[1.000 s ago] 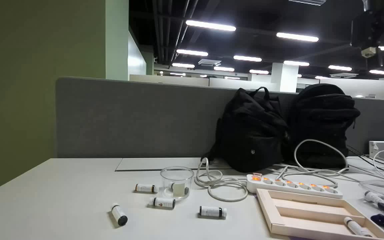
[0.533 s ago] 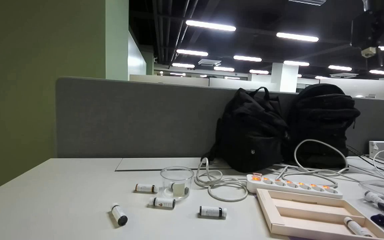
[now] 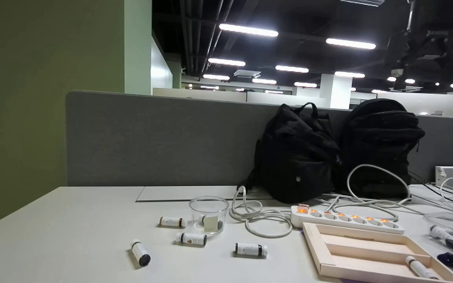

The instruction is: Turn on the third last switch to the left

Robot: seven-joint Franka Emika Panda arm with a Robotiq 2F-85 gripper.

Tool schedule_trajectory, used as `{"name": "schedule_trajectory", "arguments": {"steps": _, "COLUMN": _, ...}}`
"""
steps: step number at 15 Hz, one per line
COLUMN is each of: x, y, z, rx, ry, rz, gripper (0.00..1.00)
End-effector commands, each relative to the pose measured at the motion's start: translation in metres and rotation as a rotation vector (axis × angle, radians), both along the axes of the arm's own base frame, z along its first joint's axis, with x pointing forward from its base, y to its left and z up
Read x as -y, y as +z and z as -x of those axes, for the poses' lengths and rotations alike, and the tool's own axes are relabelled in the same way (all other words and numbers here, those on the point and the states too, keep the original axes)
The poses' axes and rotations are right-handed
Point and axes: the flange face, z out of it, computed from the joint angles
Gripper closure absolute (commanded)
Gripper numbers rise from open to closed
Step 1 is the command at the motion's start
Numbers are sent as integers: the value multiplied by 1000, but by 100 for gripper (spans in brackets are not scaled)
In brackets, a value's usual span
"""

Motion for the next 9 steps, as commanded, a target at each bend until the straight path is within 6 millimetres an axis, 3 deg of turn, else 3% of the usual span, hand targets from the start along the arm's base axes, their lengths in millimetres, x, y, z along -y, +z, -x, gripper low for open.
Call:
{"name": "schedule_trajectory", "arguments": {"steps": 1, "x": 19, "y": -7, "z": -51, "rx": 106, "ry": -11, "rz": 64, "gripper": 0}}
{"name": "schedule_trajectory", "arguments": {"steps": 6, "x": 61, "y": -34, "z": -126, "rx": 152, "ry": -100, "rz": 119, "gripper": 0}}
{"name": "schedule_trajectory", "arguments": {"steps": 7, "x": 46, "y": -28, "z": -89, "rx": 171, "ry": -42, "rz": 99, "gripper": 0}}
{"name": "schedule_trajectory", "arguments": {"steps": 9, "x": 52, "y": -40, "z": -101, "rx": 149, "ry": -45, "rz": 96, "gripper": 0}}
